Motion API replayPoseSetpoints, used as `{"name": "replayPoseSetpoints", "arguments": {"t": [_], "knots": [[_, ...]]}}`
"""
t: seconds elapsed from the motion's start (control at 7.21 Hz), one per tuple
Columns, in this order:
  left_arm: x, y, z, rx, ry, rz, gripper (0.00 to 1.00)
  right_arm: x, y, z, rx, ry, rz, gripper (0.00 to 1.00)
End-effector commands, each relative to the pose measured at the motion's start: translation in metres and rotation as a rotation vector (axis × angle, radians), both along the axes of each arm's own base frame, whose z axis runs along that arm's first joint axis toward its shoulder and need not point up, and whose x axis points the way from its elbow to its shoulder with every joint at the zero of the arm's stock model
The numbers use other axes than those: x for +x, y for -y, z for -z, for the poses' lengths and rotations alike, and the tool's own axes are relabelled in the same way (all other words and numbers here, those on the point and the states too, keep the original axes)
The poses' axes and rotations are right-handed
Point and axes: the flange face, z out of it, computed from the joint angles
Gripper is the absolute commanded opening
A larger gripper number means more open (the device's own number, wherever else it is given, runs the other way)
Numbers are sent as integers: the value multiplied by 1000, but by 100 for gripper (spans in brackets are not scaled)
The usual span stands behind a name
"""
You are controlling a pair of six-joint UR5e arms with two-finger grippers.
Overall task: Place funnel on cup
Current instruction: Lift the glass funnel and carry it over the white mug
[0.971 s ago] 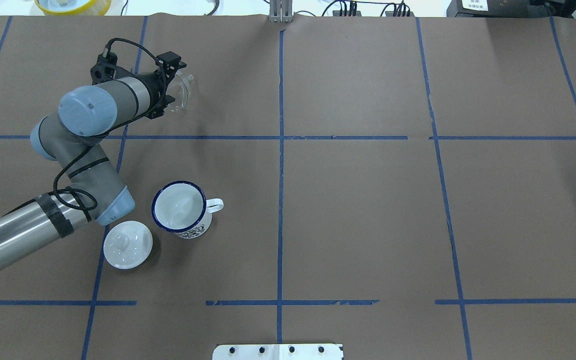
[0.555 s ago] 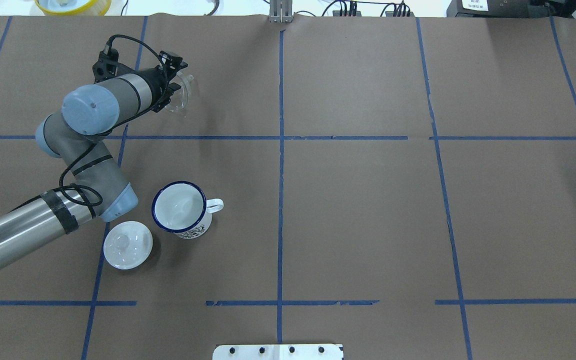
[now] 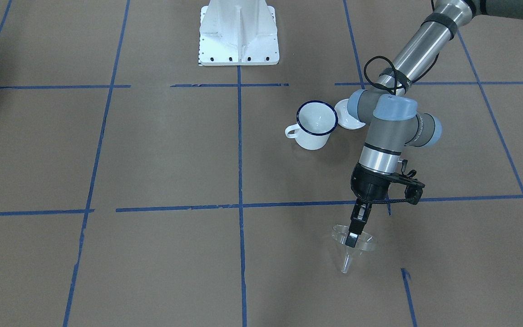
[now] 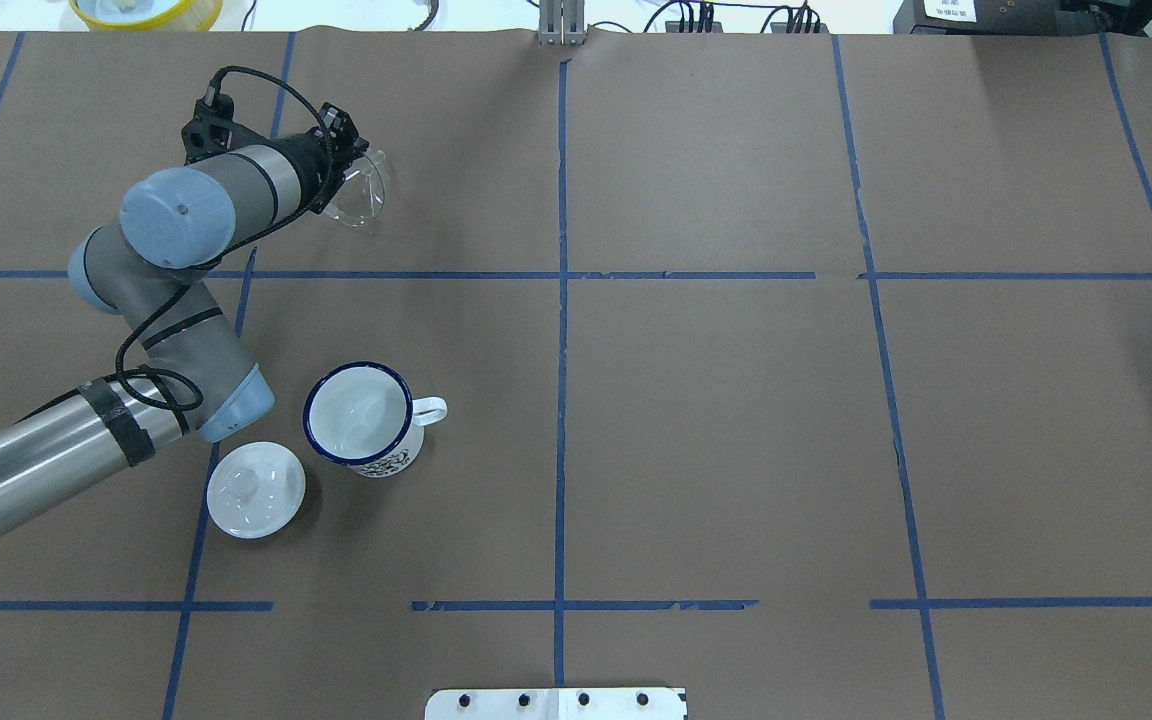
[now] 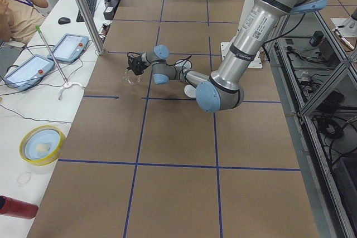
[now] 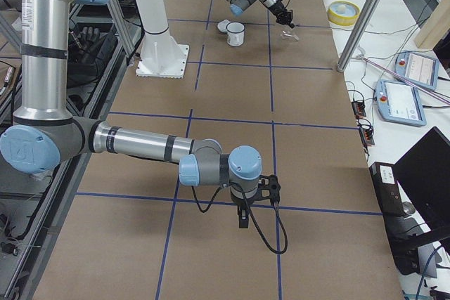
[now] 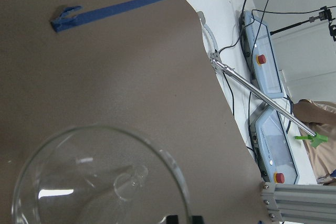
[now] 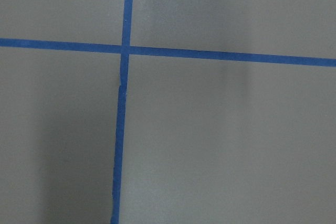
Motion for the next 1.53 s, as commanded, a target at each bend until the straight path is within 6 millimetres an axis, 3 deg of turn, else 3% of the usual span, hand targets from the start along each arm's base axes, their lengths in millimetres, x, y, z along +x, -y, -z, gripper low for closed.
{"name": "replayPoseSetpoints", "arguments": {"t": [0.0, 0.14, 0.42, 0.69, 0.97, 1.39], "knots": [[-41, -6, 70, 94, -95, 21, 0, 0, 0, 0, 0, 0, 0, 100], [-57, -17, 108, 115, -124, -1, 0, 0, 0, 0, 0, 0, 0, 100], [-82, -59, 178, 58, -96, -106, 0, 0, 0, 0, 0, 0, 0, 100], [-107, -104, 222, -6, 117, -276, 0, 0, 0, 0, 0, 0, 0, 100], [-120, -140, 235, -66, 338, -498, 0, 0, 0, 0, 0, 0, 0, 100], [-83, -167, 212, -119, 613, -876, 0, 0, 0, 0, 0, 0, 0, 100]]}}
